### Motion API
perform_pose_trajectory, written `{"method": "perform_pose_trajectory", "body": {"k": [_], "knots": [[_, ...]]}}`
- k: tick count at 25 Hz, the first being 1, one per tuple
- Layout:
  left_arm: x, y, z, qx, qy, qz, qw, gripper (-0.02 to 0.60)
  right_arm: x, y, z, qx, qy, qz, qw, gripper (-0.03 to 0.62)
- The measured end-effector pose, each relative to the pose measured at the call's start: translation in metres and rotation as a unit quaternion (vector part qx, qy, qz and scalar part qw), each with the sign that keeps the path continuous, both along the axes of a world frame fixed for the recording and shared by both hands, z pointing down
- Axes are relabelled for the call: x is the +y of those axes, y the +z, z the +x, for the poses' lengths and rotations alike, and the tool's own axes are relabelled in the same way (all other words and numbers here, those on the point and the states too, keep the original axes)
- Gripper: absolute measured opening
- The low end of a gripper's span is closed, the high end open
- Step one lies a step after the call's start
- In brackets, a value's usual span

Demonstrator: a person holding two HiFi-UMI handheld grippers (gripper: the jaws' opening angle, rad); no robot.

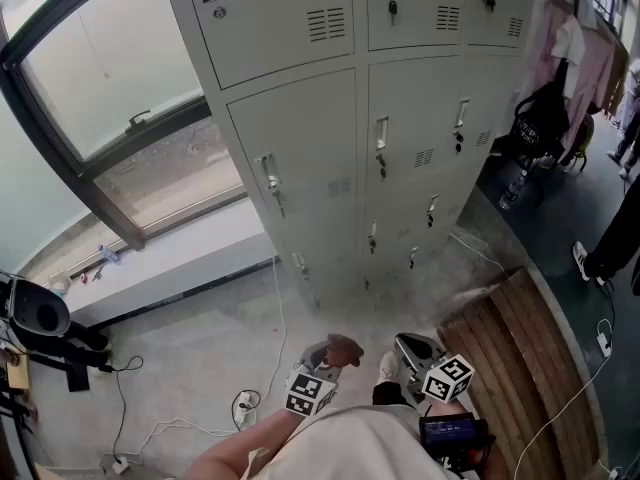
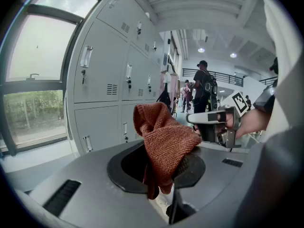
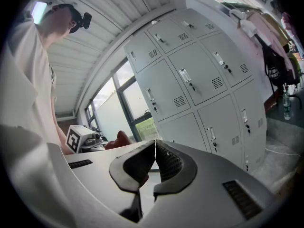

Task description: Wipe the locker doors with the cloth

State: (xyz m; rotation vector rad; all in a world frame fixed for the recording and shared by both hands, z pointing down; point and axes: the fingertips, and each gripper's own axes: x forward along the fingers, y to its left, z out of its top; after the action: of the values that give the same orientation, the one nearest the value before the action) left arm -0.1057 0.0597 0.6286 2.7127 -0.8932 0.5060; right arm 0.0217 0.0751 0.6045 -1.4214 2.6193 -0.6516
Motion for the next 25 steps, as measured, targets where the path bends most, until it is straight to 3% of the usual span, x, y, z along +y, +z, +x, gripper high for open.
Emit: {"method": "perform_pose_trajectory", "body": {"k": [7,12,20,25], "knots": [[-0.077,-0.033,0.064,0.006,-0.038,0.011,0.9992,0.072,-0.099,-0.032,0.052,0.003,-0.071,0.034,0.997,0.017],[-0.14,-0.054,0.078,0.008,-0.107,0.033,0.9937,0.072,-0.166,-0.062,0.069,-0.002,-0.125,0.07,0.99,0.017],[-0.203,-0.111,0.045,0.035,-0.205,0.07,0.9757,0.071,-0.24,-0.099,0.058,-0.01,-0.203,0.104,0.974,0.018],[-0.23,-0.177,0.003,0.057,-0.226,0.132,0.9635,0.072,-0.272,-0.144,0.029,-0.025,-0.235,0.152,0.96,0.018]]}}
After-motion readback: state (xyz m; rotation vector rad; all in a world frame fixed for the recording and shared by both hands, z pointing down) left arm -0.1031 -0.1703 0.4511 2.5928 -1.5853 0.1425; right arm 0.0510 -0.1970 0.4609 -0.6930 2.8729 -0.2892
